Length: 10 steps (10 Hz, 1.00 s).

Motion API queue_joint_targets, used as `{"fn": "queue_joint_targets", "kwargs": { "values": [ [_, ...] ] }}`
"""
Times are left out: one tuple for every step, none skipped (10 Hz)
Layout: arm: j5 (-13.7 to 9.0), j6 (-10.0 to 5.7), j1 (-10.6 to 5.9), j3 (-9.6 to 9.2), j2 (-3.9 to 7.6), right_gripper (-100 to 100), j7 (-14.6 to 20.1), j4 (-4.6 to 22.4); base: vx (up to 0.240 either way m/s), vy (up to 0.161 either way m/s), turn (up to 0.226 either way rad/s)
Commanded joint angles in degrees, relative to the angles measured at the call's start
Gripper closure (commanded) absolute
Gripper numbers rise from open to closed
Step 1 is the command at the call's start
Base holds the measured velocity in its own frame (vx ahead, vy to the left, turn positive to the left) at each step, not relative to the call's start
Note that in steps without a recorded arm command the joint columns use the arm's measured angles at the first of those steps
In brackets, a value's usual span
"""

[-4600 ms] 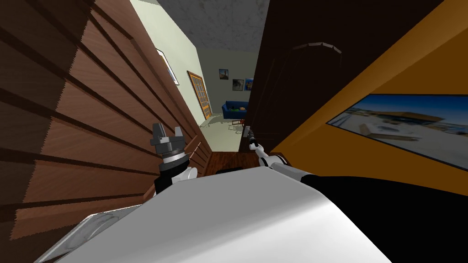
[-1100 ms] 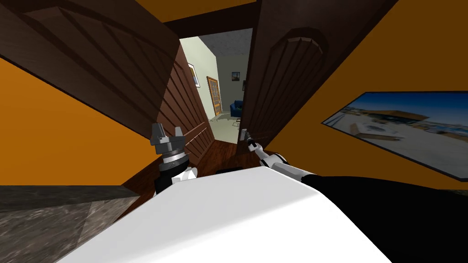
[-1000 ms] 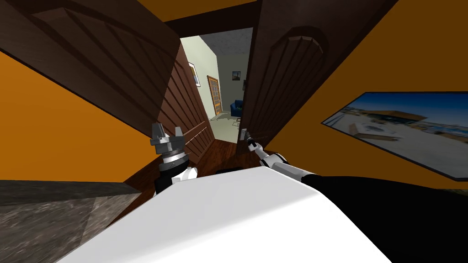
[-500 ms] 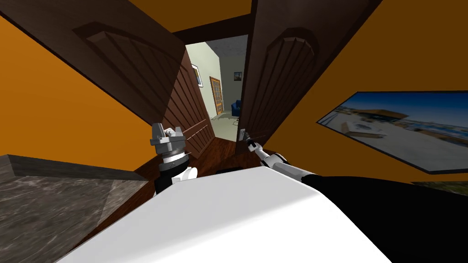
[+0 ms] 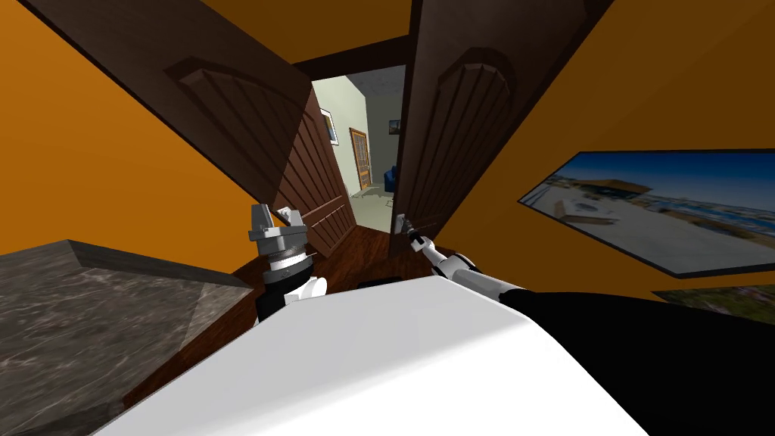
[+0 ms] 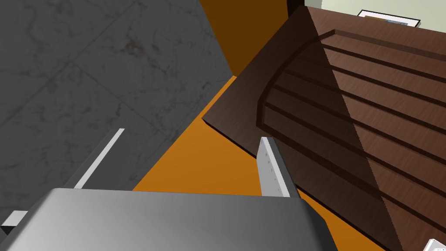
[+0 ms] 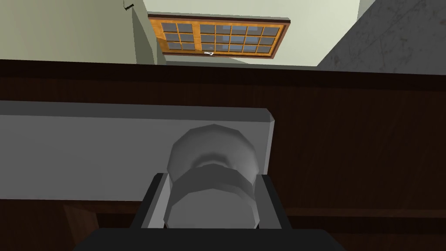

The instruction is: Pull the door open

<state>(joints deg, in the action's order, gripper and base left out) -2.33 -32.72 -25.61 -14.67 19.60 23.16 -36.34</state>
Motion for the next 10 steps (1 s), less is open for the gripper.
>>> {"fn": "queue_joint_targets", "kwargs": {
  "values": [
    [0.3,-0.36,0.06,-0.95,0.15,100,0.75,-0.47,-0.134,-0.116,0.042],
    [0.58,-0.67,0.11,-1.89,0.39,100,1.49,-0.82,-0.133,-0.159,0.062],
    [0.73,-0.84,0.13,-2.41,0.52,100,1.9,-1.01,-0.152,-0.125,0.066],
    [1.06,-1.2,0.19,-3.49,0.79,100,2.75,-1.41,-0.183,-0.131,0.039],
    [1.22,-1.38,0.22,-4.04,0.93,100,3.18,-1.61,-0.162,-0.123,0.038],
    [1.54,-1.74,0.27,-5.12,1.2,100,4.02,-2.01,-0.166,-0.161,0.041],
    [1.83,-2.06,0.33,-6.1,1.45,100,4.79,-2.37,-0.192,-0.2,0.06],
    [2.08,-2.34,0.37,-6.93,1.66,100,5.44,-2.68,-0.185,-0.197,0.061],
    [2.31,-2.6,0.41,-7.73,1.86,100,6.07,-2.97,-0.166,-0.173,0.055],
    [2.18,-2.32,0.44,-7.22,1.72,100,5.53,-2.82,-0.077,-0.071,0.02]
  ]
}}
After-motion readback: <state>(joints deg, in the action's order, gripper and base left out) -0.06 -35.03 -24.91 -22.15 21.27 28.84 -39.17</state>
